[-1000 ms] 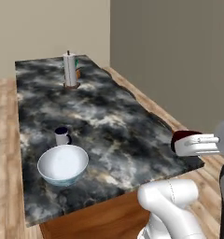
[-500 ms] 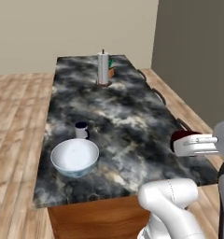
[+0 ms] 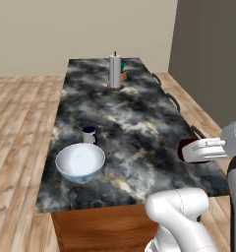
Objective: Clear the mugs and bowl far away from the sink.
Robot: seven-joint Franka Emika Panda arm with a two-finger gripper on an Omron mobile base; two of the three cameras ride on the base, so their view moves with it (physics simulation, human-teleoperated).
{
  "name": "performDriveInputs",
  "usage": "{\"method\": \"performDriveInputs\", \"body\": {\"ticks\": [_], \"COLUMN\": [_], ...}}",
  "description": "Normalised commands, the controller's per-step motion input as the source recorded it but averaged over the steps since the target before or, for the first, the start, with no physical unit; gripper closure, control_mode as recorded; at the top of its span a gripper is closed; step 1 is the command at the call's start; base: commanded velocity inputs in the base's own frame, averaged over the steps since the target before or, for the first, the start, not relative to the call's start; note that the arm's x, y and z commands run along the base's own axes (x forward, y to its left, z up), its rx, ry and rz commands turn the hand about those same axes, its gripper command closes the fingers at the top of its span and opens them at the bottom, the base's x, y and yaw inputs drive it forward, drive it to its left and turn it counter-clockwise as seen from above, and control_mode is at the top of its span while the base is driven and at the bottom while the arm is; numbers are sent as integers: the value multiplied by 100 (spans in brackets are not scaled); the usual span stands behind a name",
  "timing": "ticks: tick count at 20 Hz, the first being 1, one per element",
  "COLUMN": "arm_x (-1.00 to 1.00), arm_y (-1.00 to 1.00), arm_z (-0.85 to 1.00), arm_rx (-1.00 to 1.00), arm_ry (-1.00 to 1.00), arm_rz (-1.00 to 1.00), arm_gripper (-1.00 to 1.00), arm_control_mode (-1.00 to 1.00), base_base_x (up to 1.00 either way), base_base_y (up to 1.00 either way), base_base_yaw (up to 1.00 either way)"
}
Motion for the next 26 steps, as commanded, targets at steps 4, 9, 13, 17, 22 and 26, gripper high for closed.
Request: {"method": "performDriveInputs", "body": {"ticks": [4,9,13,17,22,26], "arm_x": [68,57,53,52,45,37], "arm_y": [-3,-12,-21,-17,-12,-7], "arm_z": [-38,-45,-43,-45,-47,-42], "arm_rx": [0,0,0,0,0,0], "arm_ry": [7,0,0,0,0,0], "arm_rz": [4,5,6,6,8,9], "arm_gripper": [100,100,100,100,100,100], "arm_control_mode": [-100,-100,-100,-100,-100,-100], "base_base_x": [0,0,0,0,0,0], "base_base_y": [0,0,0,0,0,0], "base_base_yaw": [0,0,0,0,0,0]}}
